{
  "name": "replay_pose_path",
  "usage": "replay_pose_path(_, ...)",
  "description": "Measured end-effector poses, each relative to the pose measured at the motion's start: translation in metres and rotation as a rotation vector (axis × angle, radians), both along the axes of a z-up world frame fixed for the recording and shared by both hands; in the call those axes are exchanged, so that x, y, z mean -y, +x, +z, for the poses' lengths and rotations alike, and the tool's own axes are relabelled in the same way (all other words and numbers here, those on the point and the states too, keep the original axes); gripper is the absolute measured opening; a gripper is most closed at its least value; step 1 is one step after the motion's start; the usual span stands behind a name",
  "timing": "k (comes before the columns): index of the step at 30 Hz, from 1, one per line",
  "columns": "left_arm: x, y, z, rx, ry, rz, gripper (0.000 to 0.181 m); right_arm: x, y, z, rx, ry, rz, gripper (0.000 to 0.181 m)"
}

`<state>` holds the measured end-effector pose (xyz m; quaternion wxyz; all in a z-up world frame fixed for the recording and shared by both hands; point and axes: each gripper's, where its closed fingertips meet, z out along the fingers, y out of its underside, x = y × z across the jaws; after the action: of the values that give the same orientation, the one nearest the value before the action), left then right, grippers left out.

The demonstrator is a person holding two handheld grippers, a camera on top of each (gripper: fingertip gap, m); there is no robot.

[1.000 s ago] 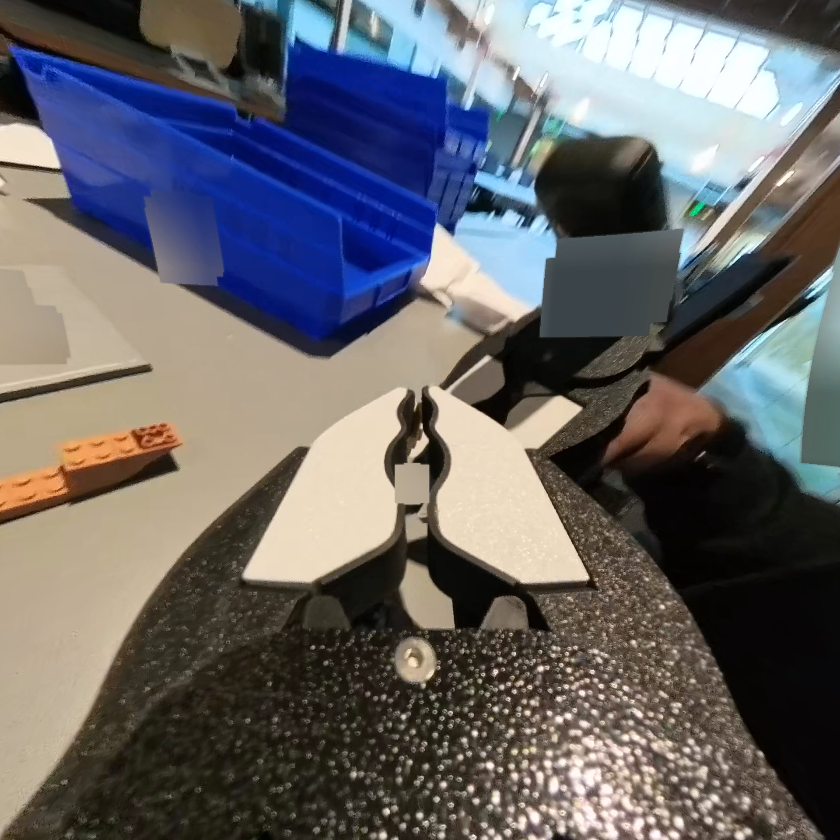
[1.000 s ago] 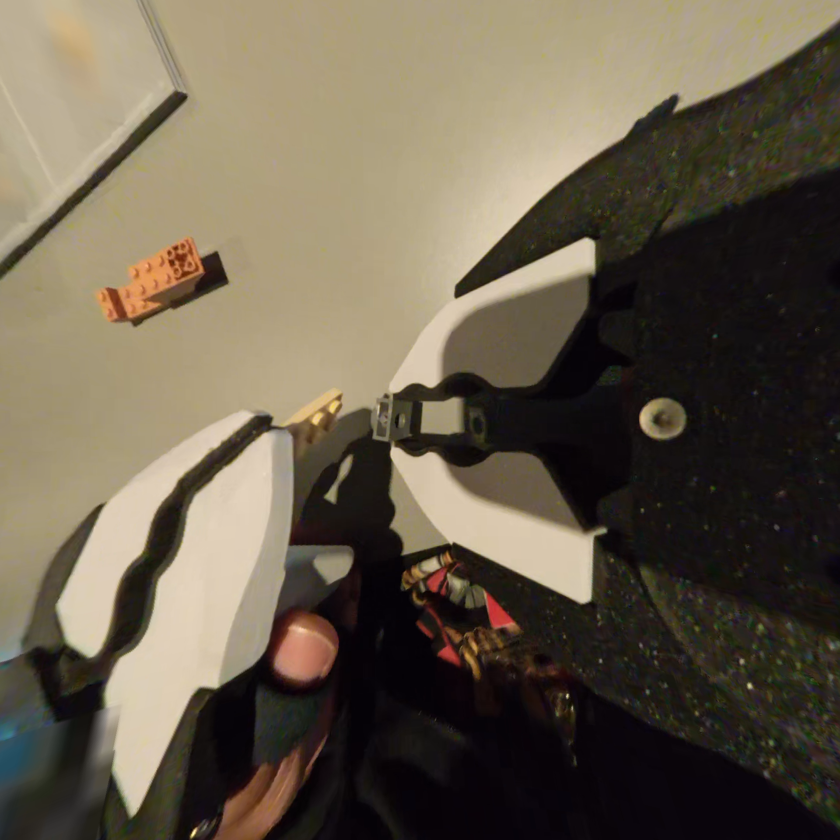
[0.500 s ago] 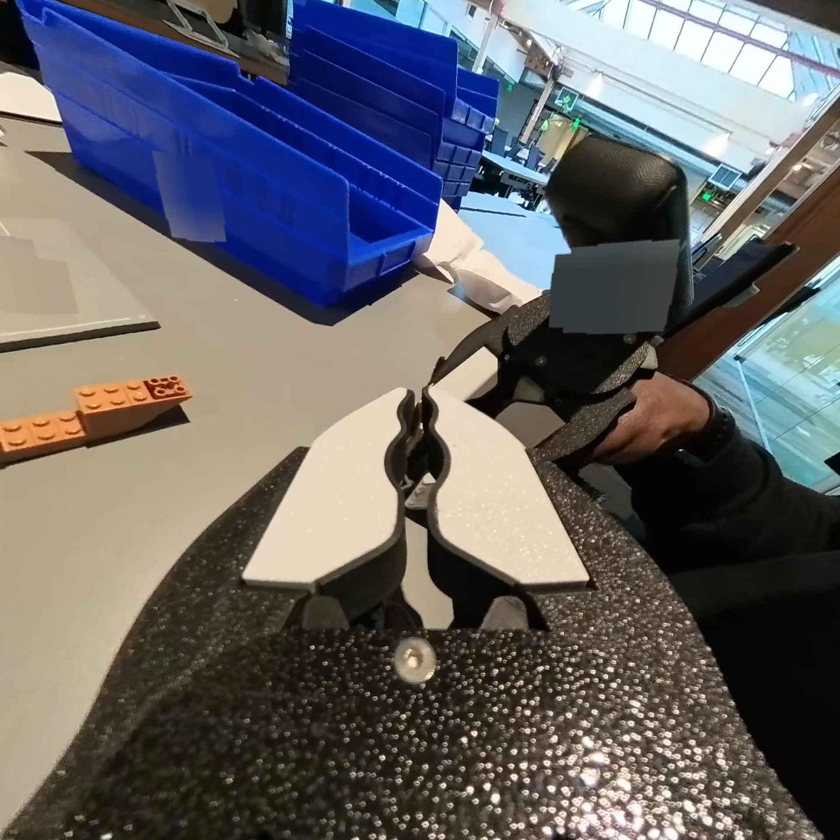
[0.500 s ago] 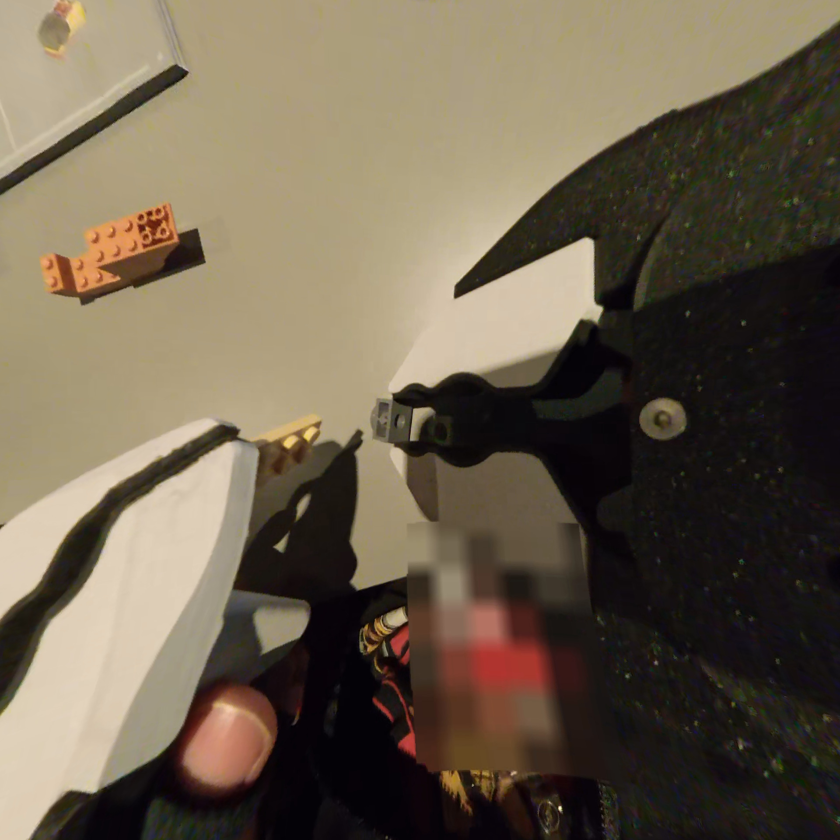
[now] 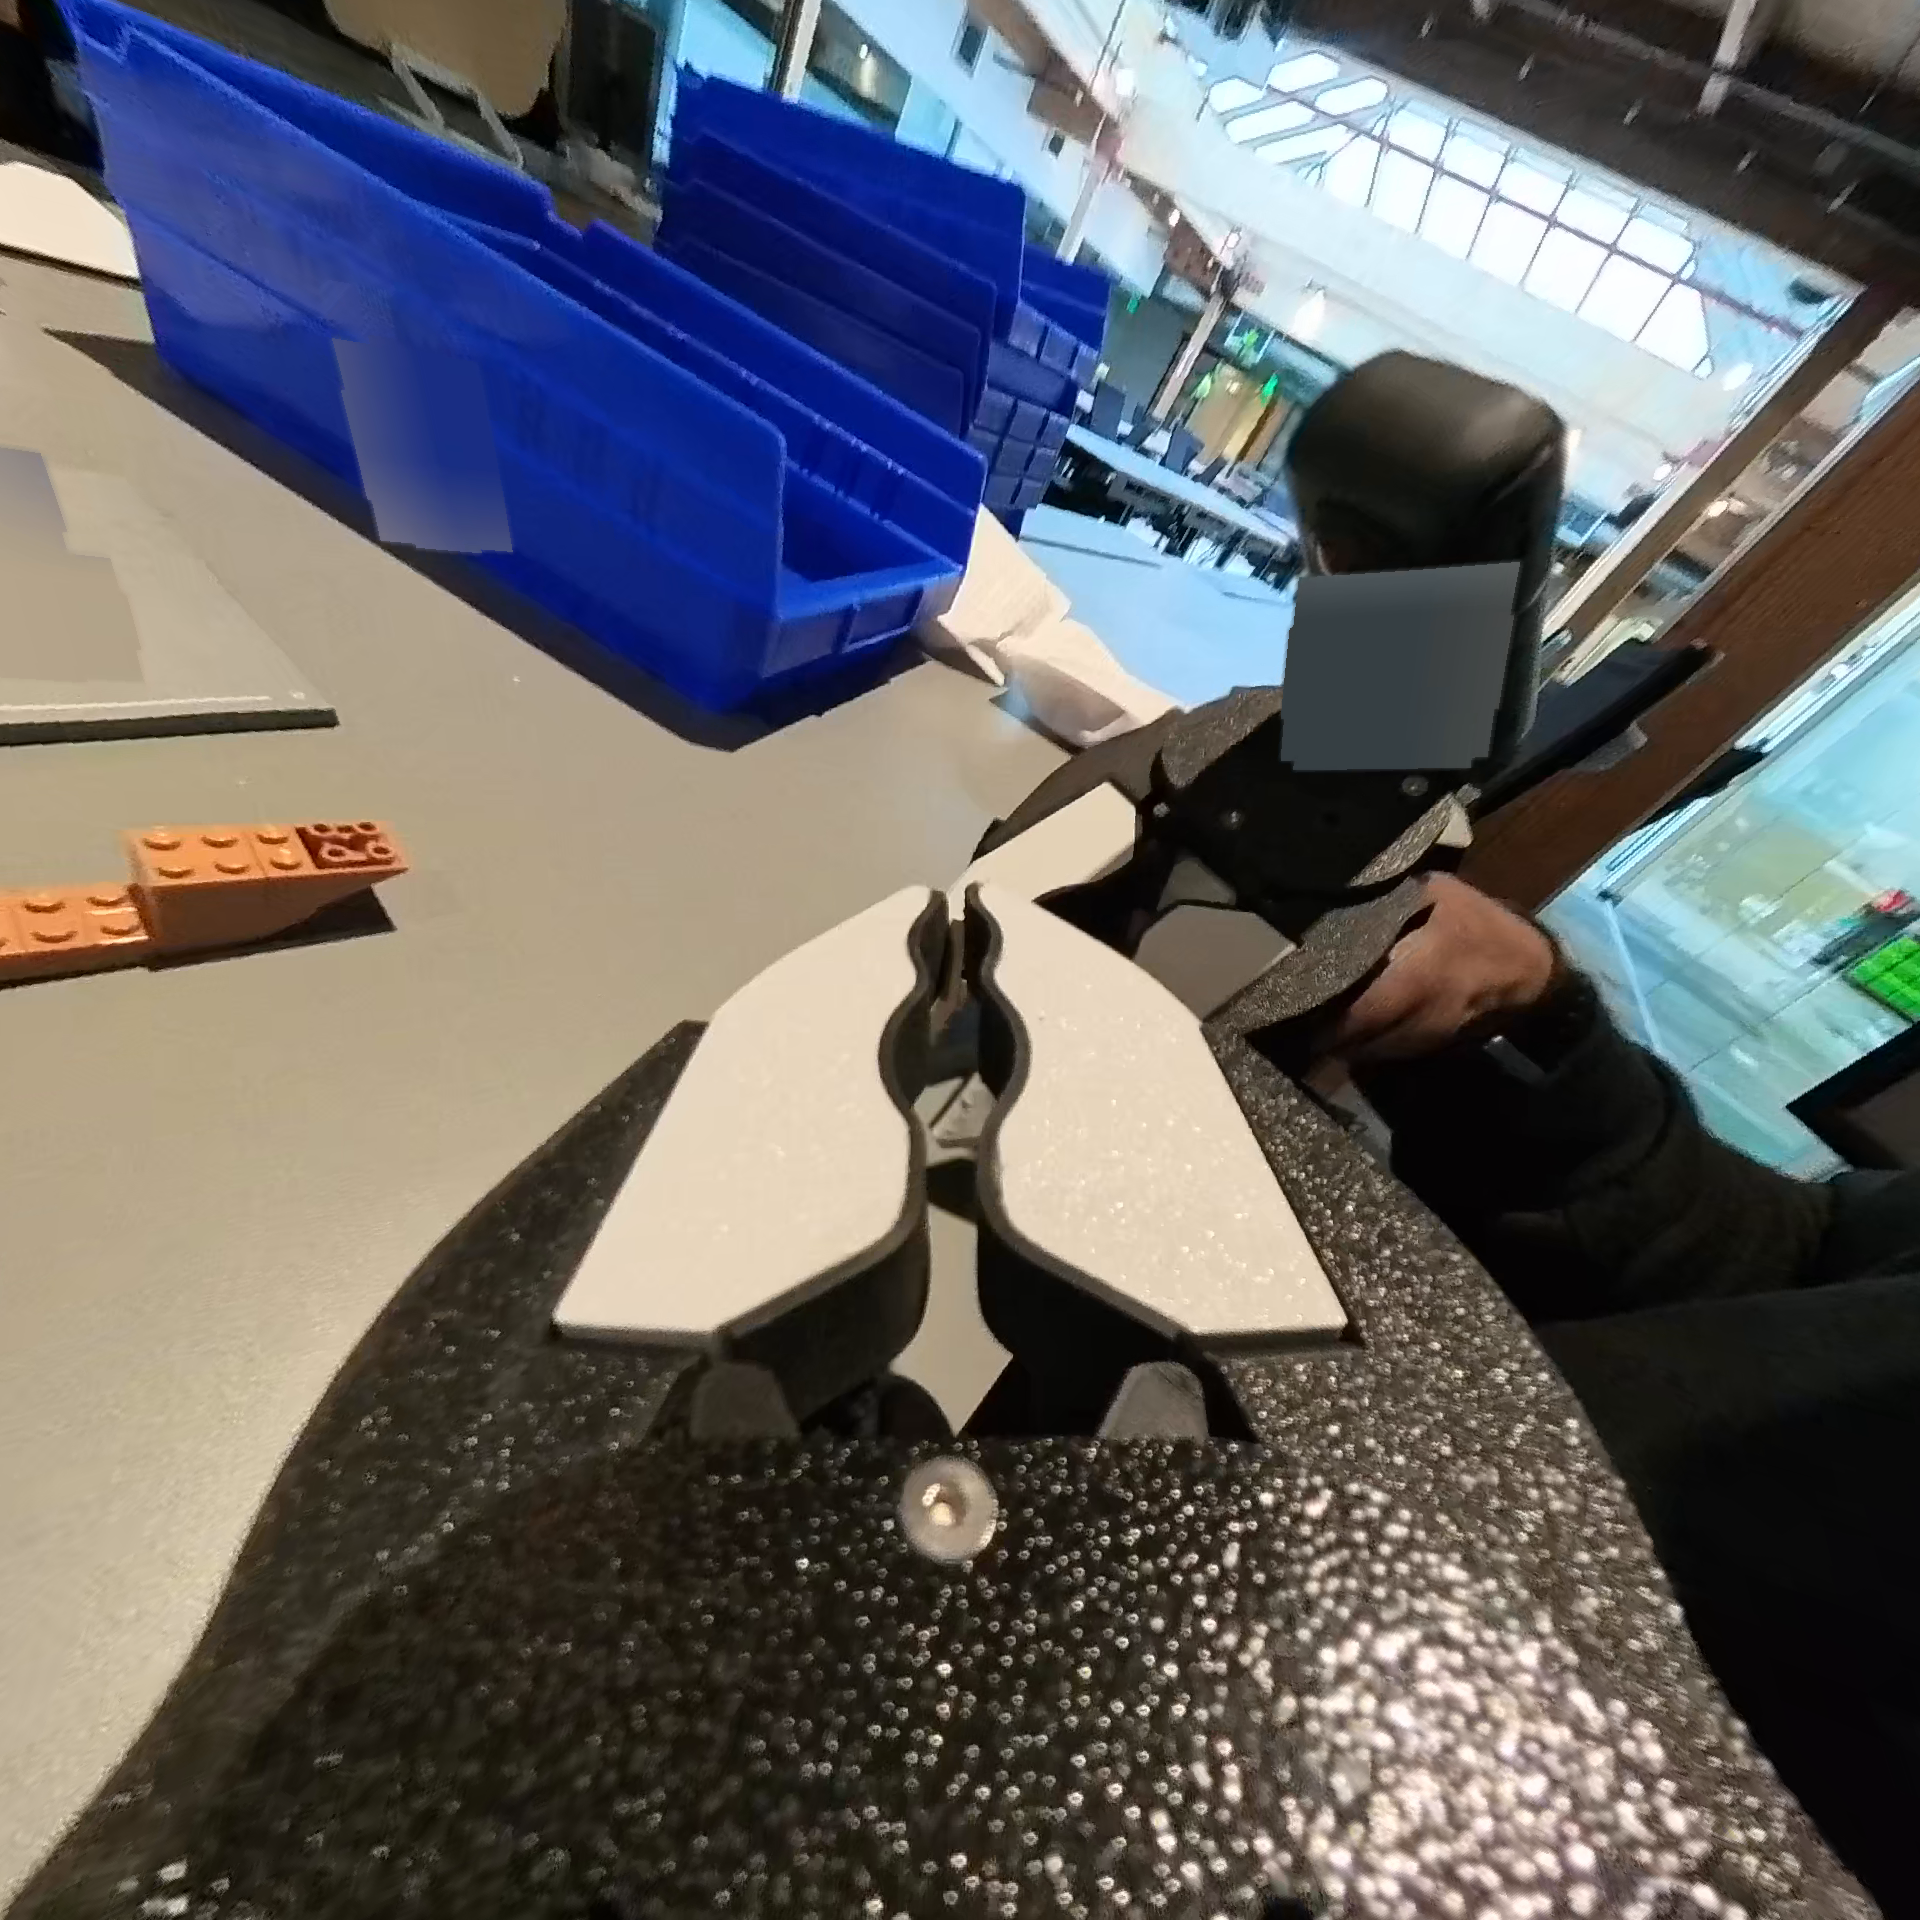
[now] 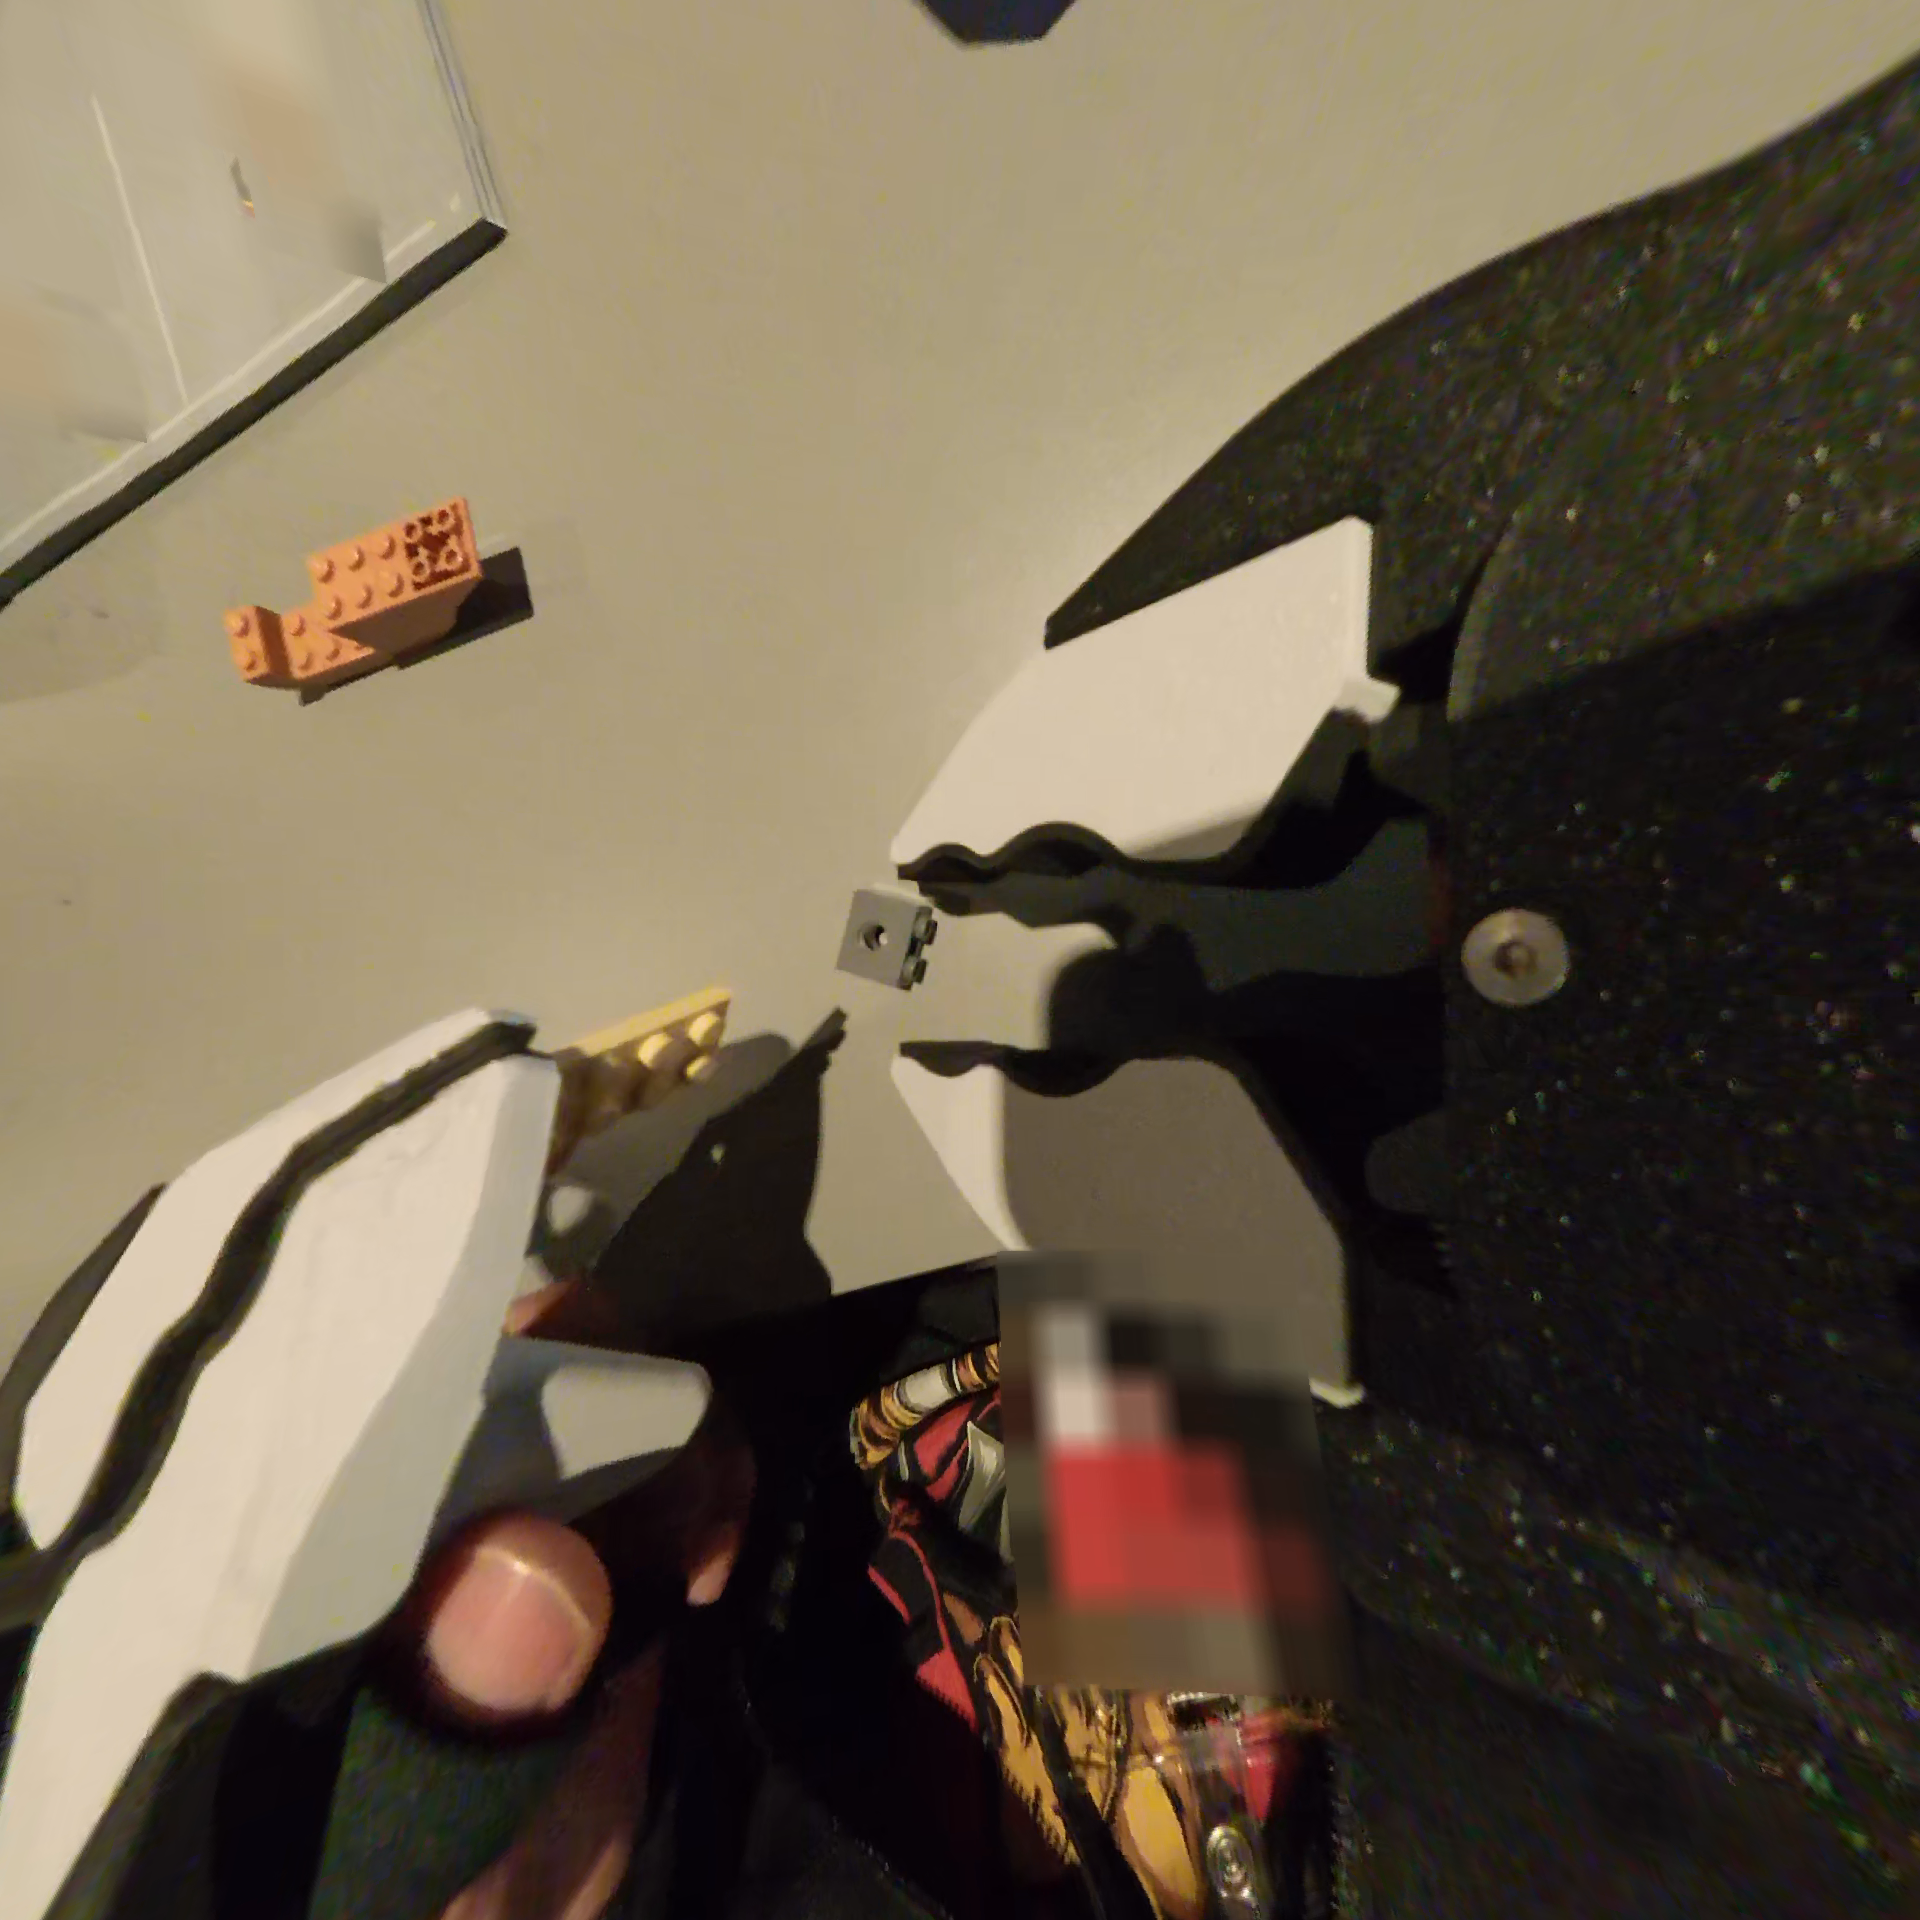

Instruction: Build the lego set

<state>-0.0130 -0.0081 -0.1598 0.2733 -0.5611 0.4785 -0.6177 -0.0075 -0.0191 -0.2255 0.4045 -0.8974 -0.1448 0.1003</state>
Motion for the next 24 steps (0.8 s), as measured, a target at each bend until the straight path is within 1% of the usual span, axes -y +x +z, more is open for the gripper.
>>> replay_pose_path(2, -0.001, -0.002, 0.005, 0.022, -0.047, -0.007, 0.002, 0.000, -0.002, 0.006, 0.006, 0.050, 0.016, 0.028)
replay_pose_path(5, -0.005, -0.004, 0.016, 0.064, -0.248, -0.031, 0.002, 0.000, -0.004, 0.019, 0.057, 0.179, 0.034, 0.028)
replay_pose_path(7, -0.009, -0.005, 0.018, 0.080, -0.373, -0.032, 0.002, -0.001, -0.003, 0.032, 0.111, 0.300, 0.021, 0.029)
replay_pose_path(9, -0.009, -0.004, 0.019, 0.093, -0.479, -0.035, 0.002, -0.002, 0.001, 0.043, 0.181, 0.409, -0.021, 0.030)
replay_pose_path(13, -0.001, -0.002, 0.021, 0.112, -0.644, -0.052, 0.002, -0.003, -0.005, 0.054, 0.253, 0.520, -0.034, 0.029)
replay_pose_path(17, 0.003, 0.000, 0.020, 0.122, -0.697, -0.042, 0.002, -0.004, -0.008, 0.057, 0.293, 0.553, -0.041, 0.028)
replay_pose_path(20, 0.005, 0.000, 0.020, 0.122, -0.685, -0.036, 0.002, -0.002, -0.011, 0.061, 0.324, 0.594, -0.040, 0.022)
replay_pose_path(21, 0.005, 0.000, 0.020, 0.121, -0.677, -0.035, 0.002, -0.002, -0.011, 0.061, 0.336, 0.603, -0.037, 0.017)
replay_pose_path(24, 0.007, -0.001, 0.021, 0.127, -0.659, -0.043, 0.002, -0.001, -0.011, 0.062, 0.382, 0.616, -0.024, 0.016)
